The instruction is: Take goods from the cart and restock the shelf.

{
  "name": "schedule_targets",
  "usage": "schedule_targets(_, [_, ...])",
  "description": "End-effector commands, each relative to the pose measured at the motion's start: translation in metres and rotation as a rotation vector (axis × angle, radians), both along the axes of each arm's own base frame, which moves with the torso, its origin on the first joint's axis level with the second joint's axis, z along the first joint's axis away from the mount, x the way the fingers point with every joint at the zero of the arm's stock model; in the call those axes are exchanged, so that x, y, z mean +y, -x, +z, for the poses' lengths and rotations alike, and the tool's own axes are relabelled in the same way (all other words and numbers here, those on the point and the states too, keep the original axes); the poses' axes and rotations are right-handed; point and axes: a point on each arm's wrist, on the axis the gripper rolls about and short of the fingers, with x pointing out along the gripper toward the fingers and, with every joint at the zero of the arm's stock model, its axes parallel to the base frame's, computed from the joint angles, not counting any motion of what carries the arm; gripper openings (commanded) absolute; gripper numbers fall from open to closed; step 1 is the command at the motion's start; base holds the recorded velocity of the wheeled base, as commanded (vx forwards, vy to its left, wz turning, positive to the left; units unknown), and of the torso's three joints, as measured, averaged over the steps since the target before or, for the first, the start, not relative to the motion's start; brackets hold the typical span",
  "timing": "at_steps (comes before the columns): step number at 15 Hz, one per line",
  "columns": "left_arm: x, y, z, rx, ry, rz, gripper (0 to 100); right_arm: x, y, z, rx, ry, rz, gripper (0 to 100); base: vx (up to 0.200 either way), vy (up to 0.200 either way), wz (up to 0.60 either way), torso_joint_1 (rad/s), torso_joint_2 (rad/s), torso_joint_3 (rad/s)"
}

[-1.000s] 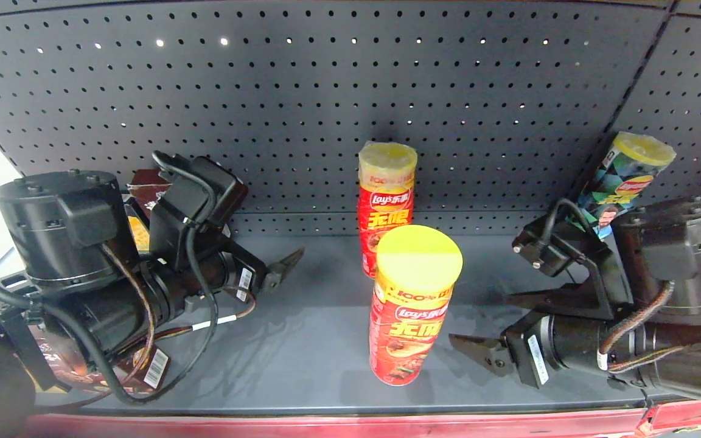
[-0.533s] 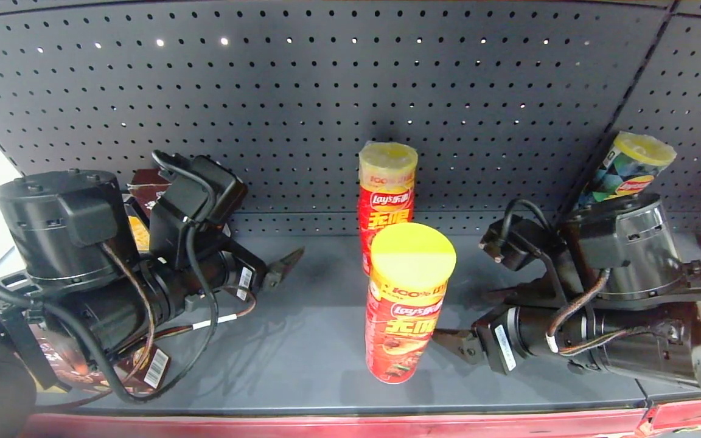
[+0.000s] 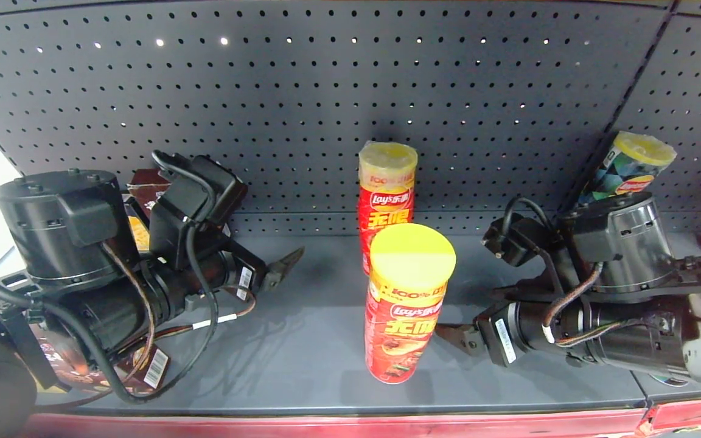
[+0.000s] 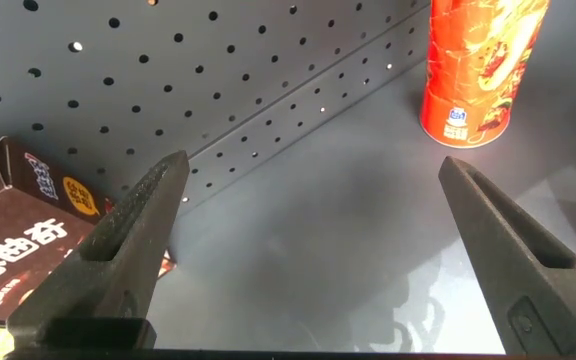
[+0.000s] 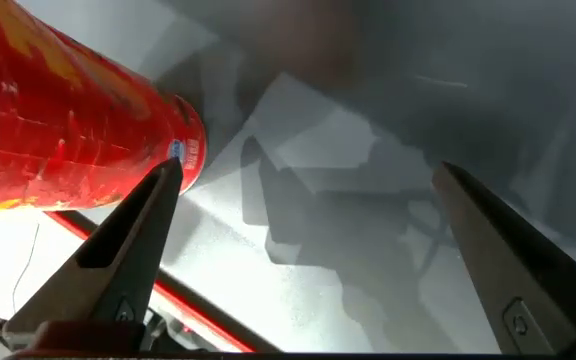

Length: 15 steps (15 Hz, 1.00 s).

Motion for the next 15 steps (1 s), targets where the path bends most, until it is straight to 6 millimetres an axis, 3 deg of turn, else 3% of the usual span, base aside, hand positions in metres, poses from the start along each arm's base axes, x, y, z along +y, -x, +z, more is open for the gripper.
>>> schedule_targets(1, [-0.001,0.000,0.000,0.001,-0.002,-0.003,100,0.003,-0.003,0.000,-0.002,-0.003,0.003,100,0.000,0.000,0.00,0.000,0.00,0.000])
schedule_targets(10, [-0.001,-0.001,-0.002,0.005,-0.004,-0.003,100,0.011,-0.003,-0.003,-0.003,-0.004,0.023,100,0.000,0.000,0.00,0.000,0.00,0.000])
schedule_targets(12, [-0.001,-0.001,-0.002,0.005,-0.002,-0.001,100,0.008,-0.003,0.001,-0.015,-0.013,0.014,100,0.000,0.000,0.00,0.000,0.00,0.000])
schedule_targets(15, [0.001,0.006,0.006,-0.015,0.009,-0.012,100,-0.006,0.007,0.024,-0.080,-0.069,-0.002,100,0.000,0.000,0.00,0.000,0.00,0.000])
